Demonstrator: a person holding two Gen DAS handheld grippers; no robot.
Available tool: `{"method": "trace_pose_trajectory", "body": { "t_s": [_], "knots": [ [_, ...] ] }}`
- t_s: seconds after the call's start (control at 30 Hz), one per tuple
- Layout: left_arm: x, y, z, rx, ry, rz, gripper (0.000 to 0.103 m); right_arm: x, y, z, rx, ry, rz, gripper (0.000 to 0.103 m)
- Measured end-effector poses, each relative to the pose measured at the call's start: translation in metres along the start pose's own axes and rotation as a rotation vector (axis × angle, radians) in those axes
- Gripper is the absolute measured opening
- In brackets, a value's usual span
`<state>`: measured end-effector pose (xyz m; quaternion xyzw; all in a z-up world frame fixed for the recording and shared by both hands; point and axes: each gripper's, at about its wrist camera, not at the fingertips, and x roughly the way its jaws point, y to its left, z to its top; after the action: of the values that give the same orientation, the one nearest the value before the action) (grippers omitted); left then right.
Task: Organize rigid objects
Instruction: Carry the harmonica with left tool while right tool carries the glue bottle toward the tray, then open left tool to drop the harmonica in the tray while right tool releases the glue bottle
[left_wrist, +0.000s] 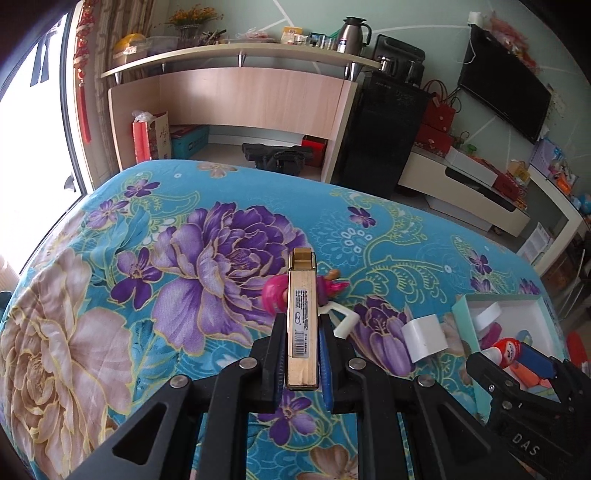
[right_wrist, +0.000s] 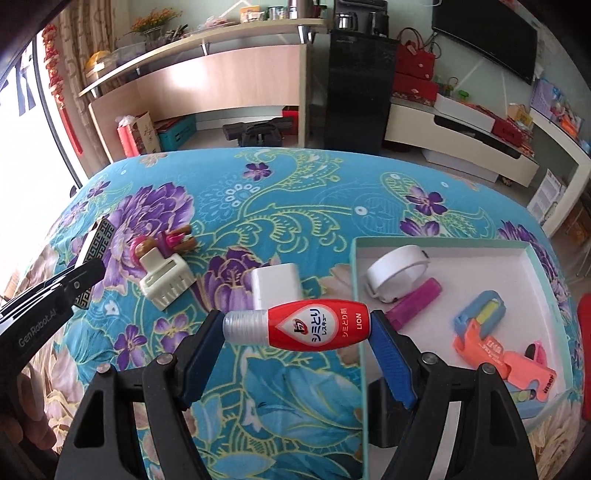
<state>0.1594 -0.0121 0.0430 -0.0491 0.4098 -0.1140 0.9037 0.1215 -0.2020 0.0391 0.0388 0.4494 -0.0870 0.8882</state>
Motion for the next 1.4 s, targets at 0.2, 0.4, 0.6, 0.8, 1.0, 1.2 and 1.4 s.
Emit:
{"method": "trace_pose_trajectory", "body": {
  "t_s": [0.2, 0.4, 0.6, 0.8, 1.0, 1.2, 1.4],
  "knots": [
    [-0.002, -0.046, 0.0, 0.087, -0.013, -0.07, 0.017, -0.004, -0.051, -0.001, 0.095, -0.013, -0.129, 0.079],
    [-0.001, -0.098, -0.006, 0.204, -0.017, -0.147, 0.017, -0.011, -0.096, -0.004, 0.189, -0.03, -0.208, 0.079],
    [0.001, -0.145, -0.017, 0.31, -0.009, -0.199, 0.017, -0.023, -0.136, -0.011, 0.273, -0.052, -0.298, 0.079],
    [0.0, -0.184, -0.031, 0.401, 0.002, -0.252, 0.017, -0.027, -0.171, -0.02, 0.354, -0.043, -0.375, 0.079],
    [0.004, -0.212, -0.043, 0.457, 0.013, -0.281, 0.017, -0.027, -0.19, -0.028, 0.401, -0.028, -0.398, 0.079],
    [0.016, -0.225, -0.051, 0.485, 0.035, -0.274, 0.017, -0.023, -0.196, -0.032, 0.413, -0.007, -0.403, 0.079],
    [0.021, -0.226, -0.054, 0.485, 0.042, -0.262, 0.017, -0.019, -0.2, -0.034, 0.422, 0.009, -0.392, 0.079]
  ]
}}
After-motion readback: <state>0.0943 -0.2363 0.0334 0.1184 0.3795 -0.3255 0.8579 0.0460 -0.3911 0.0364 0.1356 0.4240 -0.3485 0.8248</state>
